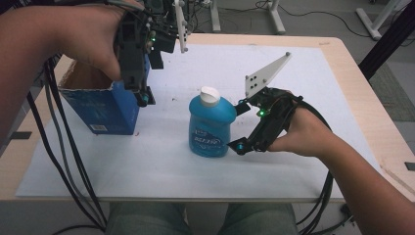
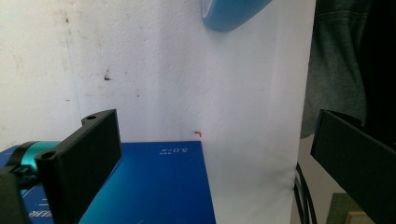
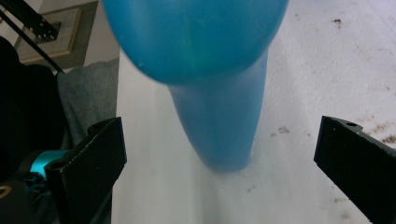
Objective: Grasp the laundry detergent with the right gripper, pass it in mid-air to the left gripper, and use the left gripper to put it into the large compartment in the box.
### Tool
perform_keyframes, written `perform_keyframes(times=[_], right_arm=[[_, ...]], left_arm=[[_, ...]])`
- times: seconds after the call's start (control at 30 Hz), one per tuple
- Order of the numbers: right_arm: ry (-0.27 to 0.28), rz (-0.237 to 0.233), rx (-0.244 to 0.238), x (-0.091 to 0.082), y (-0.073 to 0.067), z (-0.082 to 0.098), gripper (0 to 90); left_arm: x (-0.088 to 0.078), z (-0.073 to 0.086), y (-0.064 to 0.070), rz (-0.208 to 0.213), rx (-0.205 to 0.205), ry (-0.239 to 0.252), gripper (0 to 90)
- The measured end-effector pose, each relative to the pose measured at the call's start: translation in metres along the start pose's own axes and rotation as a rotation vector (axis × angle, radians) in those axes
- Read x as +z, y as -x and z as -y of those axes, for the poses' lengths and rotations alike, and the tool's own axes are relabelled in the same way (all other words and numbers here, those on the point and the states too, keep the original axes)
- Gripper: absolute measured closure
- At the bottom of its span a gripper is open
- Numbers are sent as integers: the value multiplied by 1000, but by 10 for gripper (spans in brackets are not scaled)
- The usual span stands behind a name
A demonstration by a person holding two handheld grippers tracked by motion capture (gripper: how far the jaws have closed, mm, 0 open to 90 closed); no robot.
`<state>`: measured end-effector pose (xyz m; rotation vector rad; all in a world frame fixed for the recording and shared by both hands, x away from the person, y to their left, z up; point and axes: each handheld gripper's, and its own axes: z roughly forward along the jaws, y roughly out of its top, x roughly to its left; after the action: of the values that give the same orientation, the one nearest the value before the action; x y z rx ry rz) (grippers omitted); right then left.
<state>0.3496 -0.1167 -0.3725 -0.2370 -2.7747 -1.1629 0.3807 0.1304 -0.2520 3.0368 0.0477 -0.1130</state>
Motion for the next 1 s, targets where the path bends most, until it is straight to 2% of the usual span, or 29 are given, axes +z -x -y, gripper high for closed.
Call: perform_keyframes(times=[0.33,0.6,0.83,1.0], right_arm=[[57,-5,2,20,0,1,14],[102,23,-11,28,-2,2,14],[129,25,-5,37,-3,3,21],[166,27,-3,41,-3,4,50]], left_arm=[[0,5,0,-2,-6,3,18],[0,2,2,-5,0,5,18],[-1,4,3,-8,-3,-1,18],[0,5,3,-8,-6,3,17]])
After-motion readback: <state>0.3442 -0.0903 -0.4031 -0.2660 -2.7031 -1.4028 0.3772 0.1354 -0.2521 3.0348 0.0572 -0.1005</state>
